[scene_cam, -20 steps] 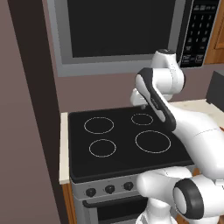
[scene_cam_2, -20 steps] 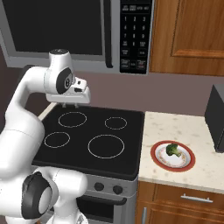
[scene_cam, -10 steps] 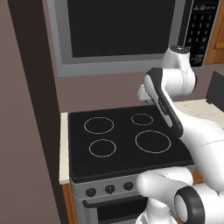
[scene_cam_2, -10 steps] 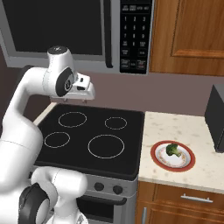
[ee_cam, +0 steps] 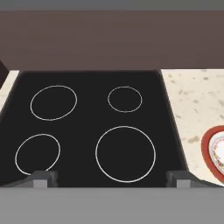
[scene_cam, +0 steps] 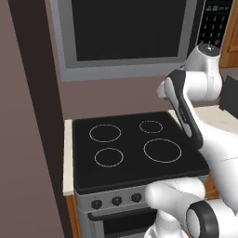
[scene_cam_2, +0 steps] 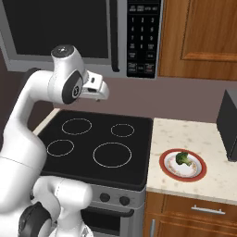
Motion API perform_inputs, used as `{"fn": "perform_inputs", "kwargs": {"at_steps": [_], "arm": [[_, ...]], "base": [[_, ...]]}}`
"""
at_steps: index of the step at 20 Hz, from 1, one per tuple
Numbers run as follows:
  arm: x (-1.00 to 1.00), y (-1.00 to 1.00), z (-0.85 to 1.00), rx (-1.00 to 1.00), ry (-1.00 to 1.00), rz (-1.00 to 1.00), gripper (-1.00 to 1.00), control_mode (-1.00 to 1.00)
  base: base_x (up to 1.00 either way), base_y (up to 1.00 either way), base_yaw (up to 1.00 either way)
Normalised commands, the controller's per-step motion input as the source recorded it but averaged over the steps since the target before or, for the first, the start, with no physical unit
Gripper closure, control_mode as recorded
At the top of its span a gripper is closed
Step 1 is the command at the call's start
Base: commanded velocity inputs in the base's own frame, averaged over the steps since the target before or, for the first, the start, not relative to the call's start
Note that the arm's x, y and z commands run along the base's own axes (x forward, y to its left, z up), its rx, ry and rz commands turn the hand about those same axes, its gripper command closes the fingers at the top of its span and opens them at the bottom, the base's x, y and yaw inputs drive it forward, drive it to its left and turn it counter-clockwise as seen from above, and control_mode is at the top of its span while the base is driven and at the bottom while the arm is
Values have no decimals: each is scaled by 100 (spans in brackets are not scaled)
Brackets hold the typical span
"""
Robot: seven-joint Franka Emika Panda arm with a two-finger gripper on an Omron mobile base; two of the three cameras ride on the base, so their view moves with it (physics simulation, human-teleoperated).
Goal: Pick the broccoli from the counter and place it in the microwave. Then turn on the microwave.
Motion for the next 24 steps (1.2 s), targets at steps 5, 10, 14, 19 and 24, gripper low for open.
{"fn": "perform_inputs", "kwargs": {"at_steps": [5,10,14,19,24], "arm": [[0,-28,36,0,-13,-1,-100,-100],[2,-29,37,0,-10,0,-100,-100],[13,-22,36,0,-10,0,-100,-100],[19,-19,35,0,-9,0,-100,-100],[24,-13,37,0,-7,0,-100,-100]], "base": [[0,0,0],[0,0,0],[0,0,0],[0,0,0],[0,0,0]]}}
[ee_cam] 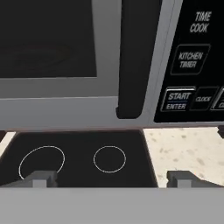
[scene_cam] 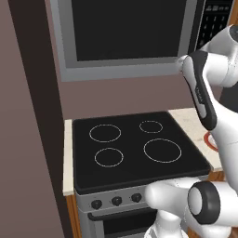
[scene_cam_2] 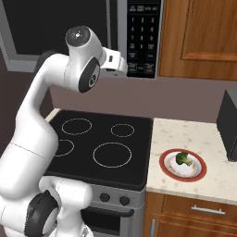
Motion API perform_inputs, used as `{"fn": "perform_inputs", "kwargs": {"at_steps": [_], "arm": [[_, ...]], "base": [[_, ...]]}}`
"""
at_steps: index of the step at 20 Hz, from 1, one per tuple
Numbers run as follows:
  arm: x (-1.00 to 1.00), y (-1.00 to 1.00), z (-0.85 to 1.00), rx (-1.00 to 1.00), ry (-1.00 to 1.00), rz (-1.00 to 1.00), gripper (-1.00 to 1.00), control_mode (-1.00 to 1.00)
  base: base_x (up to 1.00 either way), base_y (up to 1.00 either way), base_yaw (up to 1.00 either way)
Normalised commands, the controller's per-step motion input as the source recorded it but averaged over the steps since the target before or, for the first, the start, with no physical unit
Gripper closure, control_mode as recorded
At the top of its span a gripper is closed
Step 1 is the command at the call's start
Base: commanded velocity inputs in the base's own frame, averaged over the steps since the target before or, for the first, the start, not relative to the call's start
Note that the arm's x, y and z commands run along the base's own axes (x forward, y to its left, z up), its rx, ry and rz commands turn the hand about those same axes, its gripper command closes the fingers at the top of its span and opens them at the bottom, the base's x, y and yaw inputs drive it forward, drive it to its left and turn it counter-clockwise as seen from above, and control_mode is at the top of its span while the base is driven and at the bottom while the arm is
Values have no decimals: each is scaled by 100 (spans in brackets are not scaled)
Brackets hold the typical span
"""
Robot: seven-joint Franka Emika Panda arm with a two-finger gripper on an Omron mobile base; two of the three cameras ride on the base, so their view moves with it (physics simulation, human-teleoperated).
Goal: Pick the broccoli from the counter and place it in the microwave. Then turn on the microwave.
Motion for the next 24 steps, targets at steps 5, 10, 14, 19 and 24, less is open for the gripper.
{"fn": "perform_inputs", "kwargs": {"at_steps": [5,10,14,19,24], "arm": [[19,-8,30,0,-8,0,-100,-100],[24,-5,20,0,-9,0,-100,-100],[30,-3,12,0,-7,0,-100,-100],[33,-11,11,0,-5,-1,-100,-100],[36,-14,12,0,-4,-2,-100,-100]], "base": [[0,0,0],[0,0,0],[0,0,0],[0,0,0],[0,0,0]]}}
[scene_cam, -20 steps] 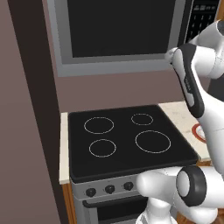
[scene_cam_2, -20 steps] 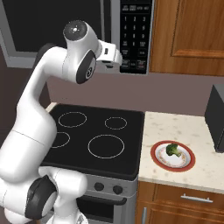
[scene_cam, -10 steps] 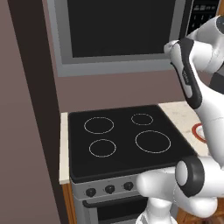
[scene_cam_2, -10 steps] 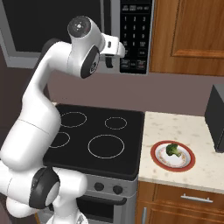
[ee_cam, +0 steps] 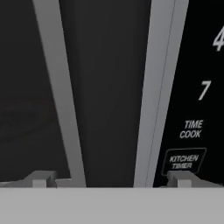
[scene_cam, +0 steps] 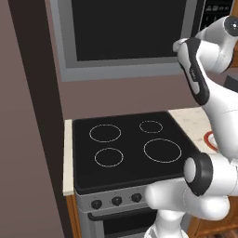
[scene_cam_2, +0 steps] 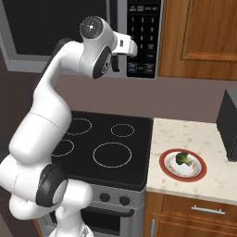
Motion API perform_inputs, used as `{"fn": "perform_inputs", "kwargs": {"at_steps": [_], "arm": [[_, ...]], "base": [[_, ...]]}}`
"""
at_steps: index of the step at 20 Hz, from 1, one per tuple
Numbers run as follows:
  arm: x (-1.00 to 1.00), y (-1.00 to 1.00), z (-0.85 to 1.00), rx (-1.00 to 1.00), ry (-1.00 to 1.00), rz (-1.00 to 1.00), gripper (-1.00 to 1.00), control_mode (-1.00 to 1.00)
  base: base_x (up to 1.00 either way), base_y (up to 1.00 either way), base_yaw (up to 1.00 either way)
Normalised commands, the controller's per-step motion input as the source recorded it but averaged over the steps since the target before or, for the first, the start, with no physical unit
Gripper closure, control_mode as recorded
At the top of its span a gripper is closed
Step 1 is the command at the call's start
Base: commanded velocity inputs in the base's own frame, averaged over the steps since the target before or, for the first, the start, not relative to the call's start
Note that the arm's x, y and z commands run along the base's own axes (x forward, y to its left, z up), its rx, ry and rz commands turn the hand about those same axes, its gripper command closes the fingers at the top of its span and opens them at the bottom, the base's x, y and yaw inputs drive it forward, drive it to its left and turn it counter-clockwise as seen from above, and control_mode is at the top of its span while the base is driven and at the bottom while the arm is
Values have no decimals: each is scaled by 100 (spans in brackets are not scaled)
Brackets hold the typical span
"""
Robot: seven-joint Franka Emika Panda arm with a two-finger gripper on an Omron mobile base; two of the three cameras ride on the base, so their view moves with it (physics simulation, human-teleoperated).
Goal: Pick the broccoli from the counter and place it in the microwave. Then turn on the microwave.
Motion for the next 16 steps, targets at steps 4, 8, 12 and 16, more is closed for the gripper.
{"fn": "perform_inputs", "kwargs": {"at_steps": [4,8,12,16], "arm": [[35,-11,7,0,-4,-2,-100,-100],[33,-1,1,0,-4,-3,-100,-100],[33,0,0,0,-1,-3,100,-100],[3,3,1,0,-5,-1,100,-100]], "base": [[0,0,0],[0,0,0],[0,0,0],[0,0,0]]}}
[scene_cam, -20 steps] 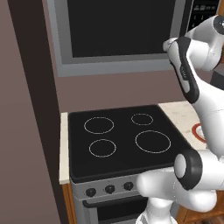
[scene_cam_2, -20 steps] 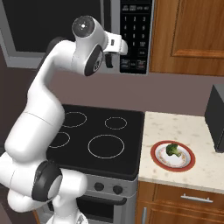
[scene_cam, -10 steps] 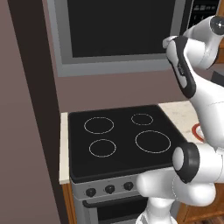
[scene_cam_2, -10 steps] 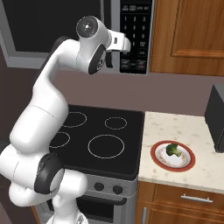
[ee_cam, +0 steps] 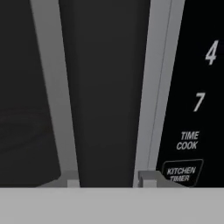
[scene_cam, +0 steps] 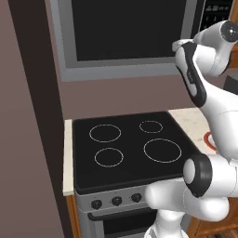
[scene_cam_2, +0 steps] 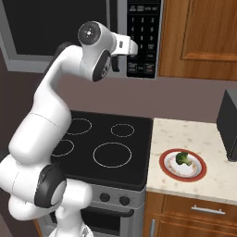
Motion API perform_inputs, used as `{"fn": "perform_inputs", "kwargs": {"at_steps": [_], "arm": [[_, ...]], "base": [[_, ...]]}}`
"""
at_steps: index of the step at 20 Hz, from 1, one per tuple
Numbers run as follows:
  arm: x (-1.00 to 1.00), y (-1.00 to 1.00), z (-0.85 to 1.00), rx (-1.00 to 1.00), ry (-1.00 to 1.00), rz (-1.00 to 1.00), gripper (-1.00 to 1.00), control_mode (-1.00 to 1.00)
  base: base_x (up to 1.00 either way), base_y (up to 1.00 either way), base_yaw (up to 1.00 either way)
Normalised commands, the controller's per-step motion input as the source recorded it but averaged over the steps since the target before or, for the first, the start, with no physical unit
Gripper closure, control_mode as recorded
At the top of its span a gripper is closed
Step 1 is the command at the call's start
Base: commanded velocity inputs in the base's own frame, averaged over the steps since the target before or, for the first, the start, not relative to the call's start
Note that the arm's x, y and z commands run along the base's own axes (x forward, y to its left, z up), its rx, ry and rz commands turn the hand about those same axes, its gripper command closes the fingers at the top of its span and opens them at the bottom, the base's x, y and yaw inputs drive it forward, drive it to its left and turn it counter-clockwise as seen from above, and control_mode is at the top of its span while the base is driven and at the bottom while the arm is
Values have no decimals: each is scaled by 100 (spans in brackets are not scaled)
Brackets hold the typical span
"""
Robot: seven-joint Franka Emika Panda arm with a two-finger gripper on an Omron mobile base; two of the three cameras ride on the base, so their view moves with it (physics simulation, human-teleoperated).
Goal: Pick the broccoli from the counter and place it in the microwave. Then turn on the microwave.
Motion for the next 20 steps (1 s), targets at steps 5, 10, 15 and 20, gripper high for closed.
{"fn": "perform_inputs", "kwargs": {"at_steps": [5,10,15,20], "arm": [[-33,26,17,0,-6,0,100,-100],[-59,24,35,0,-7,0,100,-100],[-93,10,37,0,-9,-3,100,-100],[-100,15,33,-1,-2,-8,100,-100]], "base": [[0,0,0],[0,0,0],[0,0,0],[0,0,0]]}}
